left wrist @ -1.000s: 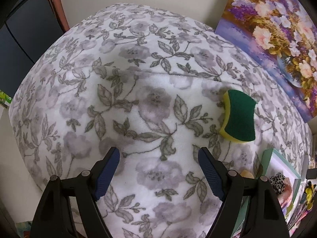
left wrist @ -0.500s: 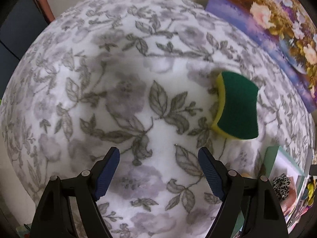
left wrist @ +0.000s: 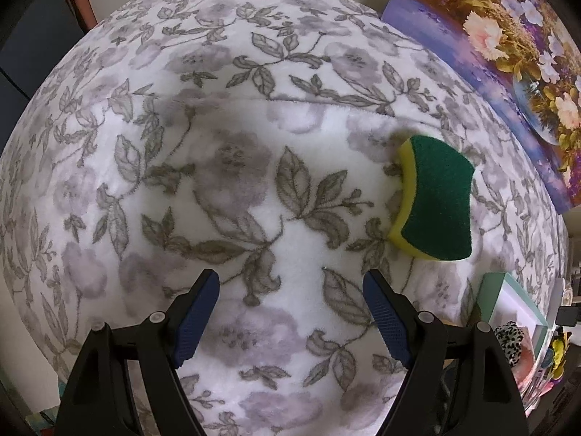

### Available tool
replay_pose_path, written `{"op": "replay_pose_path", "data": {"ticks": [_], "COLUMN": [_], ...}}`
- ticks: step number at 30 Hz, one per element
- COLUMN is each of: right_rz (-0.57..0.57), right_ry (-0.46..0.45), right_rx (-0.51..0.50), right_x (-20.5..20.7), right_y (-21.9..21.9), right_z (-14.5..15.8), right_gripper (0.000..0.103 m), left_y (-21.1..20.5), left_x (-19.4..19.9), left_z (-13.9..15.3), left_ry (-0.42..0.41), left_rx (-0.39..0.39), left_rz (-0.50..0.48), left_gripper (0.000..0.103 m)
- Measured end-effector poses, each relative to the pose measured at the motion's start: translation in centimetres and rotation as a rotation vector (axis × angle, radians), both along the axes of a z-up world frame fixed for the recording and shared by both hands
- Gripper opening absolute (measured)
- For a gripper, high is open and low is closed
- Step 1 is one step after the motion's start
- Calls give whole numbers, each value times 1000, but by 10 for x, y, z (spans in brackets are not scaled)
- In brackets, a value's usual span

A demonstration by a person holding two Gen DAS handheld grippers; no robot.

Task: Organize soft objects
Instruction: 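Reach toward the beige round sponge with the right tool and grasp it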

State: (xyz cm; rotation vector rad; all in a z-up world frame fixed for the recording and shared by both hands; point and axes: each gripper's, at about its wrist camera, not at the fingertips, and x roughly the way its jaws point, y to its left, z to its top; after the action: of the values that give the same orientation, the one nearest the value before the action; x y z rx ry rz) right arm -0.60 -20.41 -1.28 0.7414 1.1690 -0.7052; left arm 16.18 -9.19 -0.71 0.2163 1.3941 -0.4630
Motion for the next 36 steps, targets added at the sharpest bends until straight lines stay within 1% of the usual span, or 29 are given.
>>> {"op": "replay_pose_path", "data": {"ticks": [5, 8, 13, 16, 20, 25, 30, 33, 36], "right_rz": [17, 24, -6, -31, -42, -60, -50, -48, -39], "right_ry": [43, 56, 66, 43, 19, -3, 3, 2, 11], "right_rx": [-3, 28, 46, 27, -30, -45, -91, -92, -113], "right_x": [5, 8, 11, 11, 13, 20, 31, 42, 48], "right_y": [6, 10, 7, 3, -3, -16, -20, -27, -26], "right_z": [-2, -6, -16, -18, -12, -12, -15, -21, -23], "right_gripper": [53, 53, 53, 53, 53, 53, 53, 53, 53], "left_y": [-2, -2, 0, 2, 3, 2, -5, -9, -15], "left_x": [-2, -2, 1, 2, 5, 9, 11, 10, 10], "left_z": [-2, -4, -5, -5, -7, -8, -10, -12, -12], "left_ry": [17, 26, 36, 45, 49, 41, 31, 23, 11], "left_rx": [1, -3, -12, -16, -19, -18, -14, -7, -1], "left_rz": [-4, 1, 9, 13, 15, 15, -7, -13, -19], "left_gripper": [82, 82, 82, 82, 82, 82, 82, 82, 82]}}
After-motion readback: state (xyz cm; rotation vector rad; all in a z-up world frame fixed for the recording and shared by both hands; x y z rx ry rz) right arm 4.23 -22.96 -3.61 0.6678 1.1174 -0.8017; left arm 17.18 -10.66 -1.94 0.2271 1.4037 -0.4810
